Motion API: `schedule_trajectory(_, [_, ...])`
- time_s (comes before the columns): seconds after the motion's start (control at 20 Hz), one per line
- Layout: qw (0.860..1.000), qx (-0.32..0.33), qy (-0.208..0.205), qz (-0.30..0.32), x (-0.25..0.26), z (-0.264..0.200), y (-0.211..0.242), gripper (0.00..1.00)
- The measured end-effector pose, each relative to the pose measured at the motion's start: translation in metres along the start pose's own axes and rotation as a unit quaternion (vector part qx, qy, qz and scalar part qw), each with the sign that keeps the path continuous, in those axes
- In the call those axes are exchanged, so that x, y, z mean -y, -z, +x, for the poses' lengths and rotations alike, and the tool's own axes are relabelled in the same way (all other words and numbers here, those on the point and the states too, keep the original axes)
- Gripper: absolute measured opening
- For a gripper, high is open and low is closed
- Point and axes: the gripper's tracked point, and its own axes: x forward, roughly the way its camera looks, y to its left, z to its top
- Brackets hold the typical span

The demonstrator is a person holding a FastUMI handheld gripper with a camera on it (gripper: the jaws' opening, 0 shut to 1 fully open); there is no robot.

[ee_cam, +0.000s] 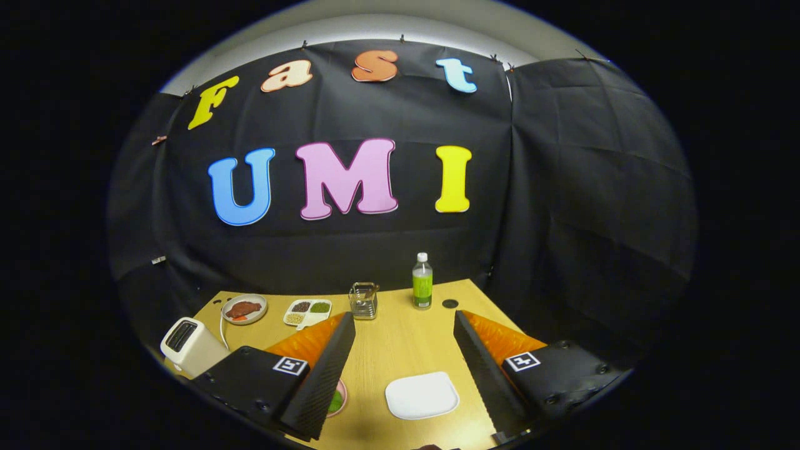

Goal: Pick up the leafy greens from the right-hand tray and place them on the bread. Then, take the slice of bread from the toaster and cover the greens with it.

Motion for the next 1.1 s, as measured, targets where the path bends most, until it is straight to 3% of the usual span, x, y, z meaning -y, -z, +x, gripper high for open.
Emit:
schedule_trajectory(0.4, [0.997,0.061,-0.009,-0.044,0.023,-0.053,-0.041,0.98])
schedule_trajectory(0.65, [0.996,0.051,-0.066,-0.029,0.029,-0.057,-0.047,0.98])
schedule_trajectory(1.1, [0.989,0.065,-0.129,-0.027,0.022,-0.039,-0.067,0.97])
